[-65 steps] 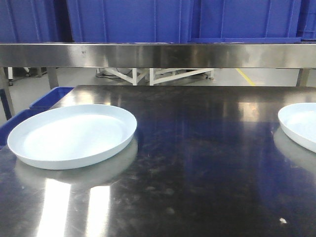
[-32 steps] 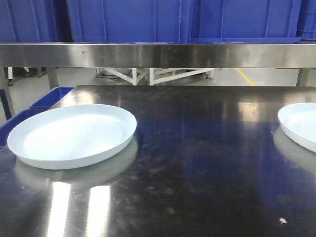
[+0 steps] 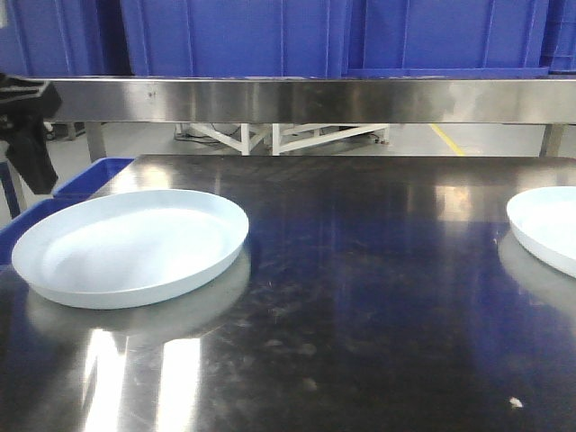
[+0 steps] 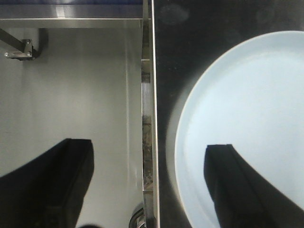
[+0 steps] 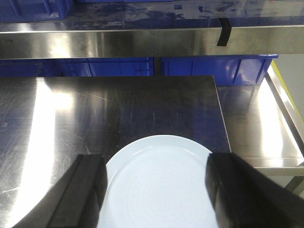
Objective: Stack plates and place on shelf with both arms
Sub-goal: 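Lower the left gripper and grasp the rim of the nearer white plate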
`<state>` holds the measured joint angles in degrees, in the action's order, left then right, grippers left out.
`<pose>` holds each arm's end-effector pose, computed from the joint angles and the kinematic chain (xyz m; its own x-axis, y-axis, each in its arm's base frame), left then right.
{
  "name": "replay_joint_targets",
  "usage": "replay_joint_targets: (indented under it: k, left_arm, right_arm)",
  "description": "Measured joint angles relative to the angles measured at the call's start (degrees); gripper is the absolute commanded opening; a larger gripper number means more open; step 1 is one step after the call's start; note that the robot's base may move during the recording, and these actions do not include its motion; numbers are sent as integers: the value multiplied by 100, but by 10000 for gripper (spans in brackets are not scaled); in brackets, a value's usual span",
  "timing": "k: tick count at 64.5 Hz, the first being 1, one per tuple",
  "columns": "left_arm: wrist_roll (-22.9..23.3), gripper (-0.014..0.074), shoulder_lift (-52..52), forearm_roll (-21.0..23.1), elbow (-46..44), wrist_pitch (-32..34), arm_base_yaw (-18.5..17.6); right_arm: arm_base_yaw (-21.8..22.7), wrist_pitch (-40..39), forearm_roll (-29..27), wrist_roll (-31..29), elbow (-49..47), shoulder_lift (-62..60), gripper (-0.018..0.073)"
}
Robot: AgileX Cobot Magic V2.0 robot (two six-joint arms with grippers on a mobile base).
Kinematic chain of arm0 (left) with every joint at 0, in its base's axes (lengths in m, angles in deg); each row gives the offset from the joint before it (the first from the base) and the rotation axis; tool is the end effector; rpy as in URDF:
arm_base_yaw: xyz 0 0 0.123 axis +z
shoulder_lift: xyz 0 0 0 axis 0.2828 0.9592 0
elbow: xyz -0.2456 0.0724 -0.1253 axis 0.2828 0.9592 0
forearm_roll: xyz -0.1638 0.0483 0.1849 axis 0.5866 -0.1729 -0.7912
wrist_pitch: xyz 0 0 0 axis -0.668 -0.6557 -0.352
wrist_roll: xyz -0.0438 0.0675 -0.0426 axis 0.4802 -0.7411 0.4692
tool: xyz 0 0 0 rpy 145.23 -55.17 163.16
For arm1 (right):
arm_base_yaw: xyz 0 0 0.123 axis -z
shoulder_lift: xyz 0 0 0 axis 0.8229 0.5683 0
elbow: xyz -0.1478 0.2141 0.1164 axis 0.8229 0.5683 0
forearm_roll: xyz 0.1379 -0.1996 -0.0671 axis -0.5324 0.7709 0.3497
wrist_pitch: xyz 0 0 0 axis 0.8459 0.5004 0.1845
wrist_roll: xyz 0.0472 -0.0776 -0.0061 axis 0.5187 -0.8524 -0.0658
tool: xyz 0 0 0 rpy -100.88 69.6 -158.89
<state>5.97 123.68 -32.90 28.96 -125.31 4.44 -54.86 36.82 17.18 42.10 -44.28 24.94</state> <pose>0.3090 -0.0678 0.2391 -0.8850 0.0830 -0.4581 0.1282 0.9894 -0.0684 0.1493 -0.0044 0.3228 -0.3498 0.1059 -0.9308 0.0774 0.9935 0.0840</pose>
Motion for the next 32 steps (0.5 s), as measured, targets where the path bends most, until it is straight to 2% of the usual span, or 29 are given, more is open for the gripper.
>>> replay_joint_targets:
  k: [32]
  left_arm:
    - [9,547,585,30,-2,216,0]
  right_arm:
    - [0,0,0,0,0,0,548]
